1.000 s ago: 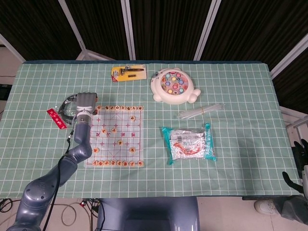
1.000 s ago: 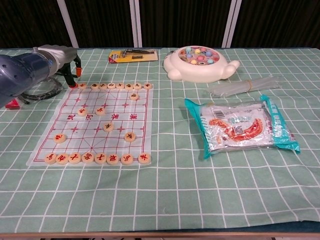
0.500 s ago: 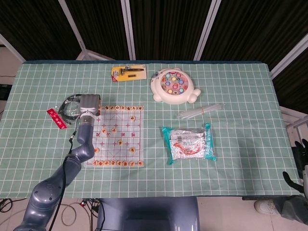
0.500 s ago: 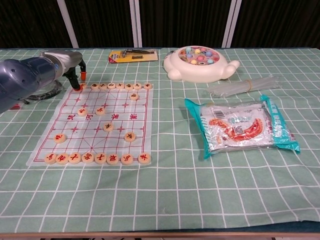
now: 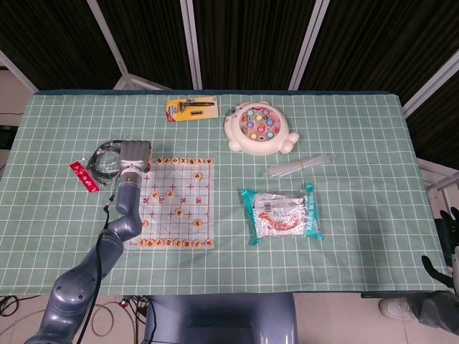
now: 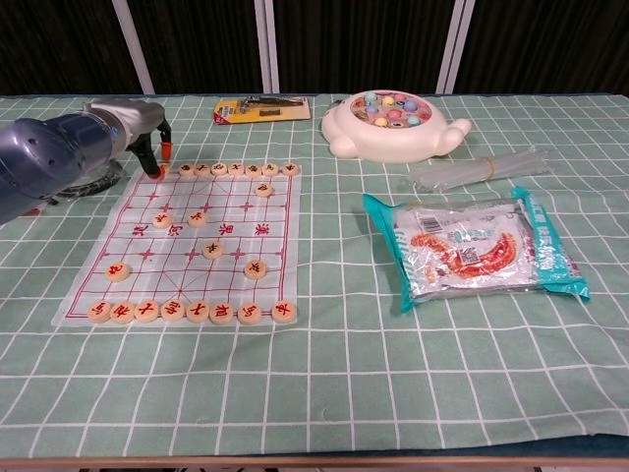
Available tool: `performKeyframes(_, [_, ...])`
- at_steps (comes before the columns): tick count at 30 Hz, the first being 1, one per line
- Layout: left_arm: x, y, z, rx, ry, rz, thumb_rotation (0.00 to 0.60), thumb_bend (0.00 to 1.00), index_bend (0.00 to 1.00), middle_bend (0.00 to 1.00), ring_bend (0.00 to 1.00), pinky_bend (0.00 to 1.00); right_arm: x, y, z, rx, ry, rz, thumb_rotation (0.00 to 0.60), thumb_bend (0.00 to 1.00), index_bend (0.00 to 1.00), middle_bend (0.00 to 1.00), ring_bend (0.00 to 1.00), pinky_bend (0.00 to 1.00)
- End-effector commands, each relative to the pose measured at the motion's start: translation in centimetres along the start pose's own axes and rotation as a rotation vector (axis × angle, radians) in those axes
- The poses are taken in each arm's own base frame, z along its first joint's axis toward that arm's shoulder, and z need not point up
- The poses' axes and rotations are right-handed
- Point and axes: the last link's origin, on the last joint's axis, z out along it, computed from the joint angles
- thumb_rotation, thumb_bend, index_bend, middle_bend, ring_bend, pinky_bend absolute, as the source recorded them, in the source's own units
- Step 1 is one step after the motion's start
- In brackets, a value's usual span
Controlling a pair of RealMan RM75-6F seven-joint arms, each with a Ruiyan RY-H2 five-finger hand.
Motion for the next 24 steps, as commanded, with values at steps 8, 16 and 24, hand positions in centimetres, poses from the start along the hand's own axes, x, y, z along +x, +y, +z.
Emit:
performKeyframes(8, [-0.01, 0.03, 0.03, -0.003, -0.001, 0.007, 0.6, 0.32, 0.44, 0.95, 0.89, 0.97, 0.0, -0.05, -0.04, -0.001, -0.003, 0.006, 0.6, 0.34, 0.0, 0.0, 0.0, 0.0])
performKeyframes(16, [-0.33, 0.17, -0.03, -0.007, -0.009, 0.013, 0.6, 0.32, 0.44, 0.95, 0.89, 0.97, 0.01, -0.05, 0.0, -0.001, -0.001, 0.004, 0.6, 0.34, 0.0, 0.0, 0.0, 0.0])
performKeyframes(24, [-0.39, 0.08, 0.01, -0.005, -0.012, 0.017, 0.6, 0.32, 0.45, 0.95, 0.89, 0.97, 0.05, -0.06, 0.03, 0.003, 0.006, 0.007, 0.6, 0.34, 0.0, 0.0, 0.0, 0.0])
